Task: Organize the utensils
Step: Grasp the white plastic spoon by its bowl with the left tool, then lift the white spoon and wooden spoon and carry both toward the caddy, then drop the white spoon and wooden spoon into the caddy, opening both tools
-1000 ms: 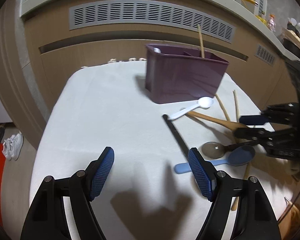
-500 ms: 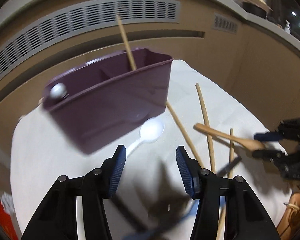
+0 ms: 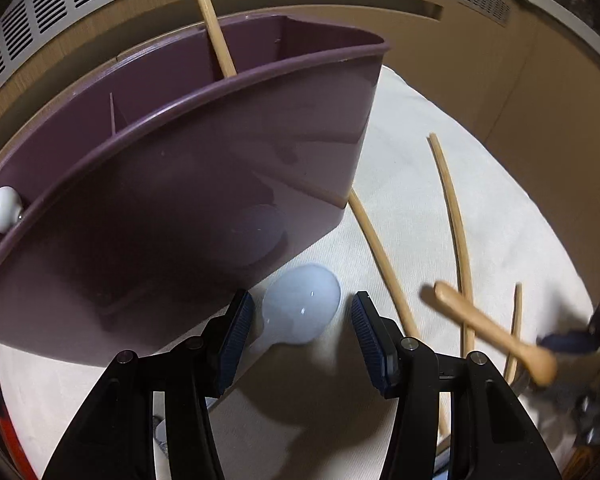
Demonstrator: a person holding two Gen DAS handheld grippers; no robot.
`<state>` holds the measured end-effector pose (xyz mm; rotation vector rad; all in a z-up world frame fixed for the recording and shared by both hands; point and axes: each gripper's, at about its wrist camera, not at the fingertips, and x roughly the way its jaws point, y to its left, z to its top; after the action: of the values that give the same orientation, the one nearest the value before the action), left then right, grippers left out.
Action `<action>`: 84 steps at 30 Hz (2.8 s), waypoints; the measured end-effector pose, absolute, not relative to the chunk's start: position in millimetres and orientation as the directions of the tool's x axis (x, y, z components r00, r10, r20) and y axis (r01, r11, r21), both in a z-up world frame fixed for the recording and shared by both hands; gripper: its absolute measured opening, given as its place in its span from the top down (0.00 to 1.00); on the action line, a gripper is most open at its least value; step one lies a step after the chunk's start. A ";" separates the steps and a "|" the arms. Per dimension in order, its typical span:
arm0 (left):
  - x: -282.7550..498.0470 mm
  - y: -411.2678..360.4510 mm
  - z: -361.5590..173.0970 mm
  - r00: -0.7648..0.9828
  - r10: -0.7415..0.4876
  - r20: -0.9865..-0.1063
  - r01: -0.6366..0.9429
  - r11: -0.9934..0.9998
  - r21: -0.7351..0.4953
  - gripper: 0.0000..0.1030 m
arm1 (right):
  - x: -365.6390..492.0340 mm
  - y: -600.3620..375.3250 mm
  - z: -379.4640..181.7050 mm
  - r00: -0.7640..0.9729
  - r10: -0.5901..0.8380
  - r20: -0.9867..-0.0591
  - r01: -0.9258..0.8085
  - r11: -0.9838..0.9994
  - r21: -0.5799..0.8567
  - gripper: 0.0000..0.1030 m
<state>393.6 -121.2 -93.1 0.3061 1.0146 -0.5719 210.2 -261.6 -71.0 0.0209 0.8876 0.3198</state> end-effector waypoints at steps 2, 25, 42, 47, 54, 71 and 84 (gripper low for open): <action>393.7 -123.6 -92.8 0.410 -0.297 -0.862 0.574 0.819 -0.009 0.52 | 208.8 -260.0 -69.6 0.590 0.292 -0.753 -0.273 0.950 0.154 0.61; 269.5 -23.1 -13.7 0.657 -0.385 -0.648 0.423 0.900 -0.107 0.62 | 306.5 -213.5 -65.0 0.562 0.190 -0.805 -0.326 0.945 -0.004 0.71; 232.0 -6.1 -2.6 0.684 -0.390 -0.616 0.384 0.911 -0.150 0.61 | 243.4 -227.6 -19.9 0.617 0.275 -0.738 -0.320 0.944 0.084 0.88; 205.5 -12.9 11.1 0.703 -0.410 -0.582 0.387 0.906 -0.171 0.61 | 197.0 -228.5 13.2 0.679 0.325 -0.659 -0.347 0.932 0.103 0.88; 192.5 -20.3 56.4 0.723 -0.479 -0.498 0.425 0.877 -0.226 0.61 | 171.8 -228.0 67.3 0.765 0.364 -0.532 -0.375 0.923 0.092 0.88; 352.0 -0.6 164.8 0.678 -0.731 -0.079 0.581 0.599 -0.551 0.61 | 297.9 -218.6 225.9 0.930 0.268 -0.251 -0.274 0.962 0.012 0.88; 440.3 -16.5 27.6 0.648 -0.668 -0.365 0.414 0.711 -0.568 0.61 | 394.2 -192.7 97.4 0.832 0.254 -0.493 -0.286 0.958 0.011 0.88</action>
<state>440.3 -16.5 27.6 -0.4654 0.5942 -0.6406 394.2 -192.7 97.4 -0.0643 0.5139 0.2868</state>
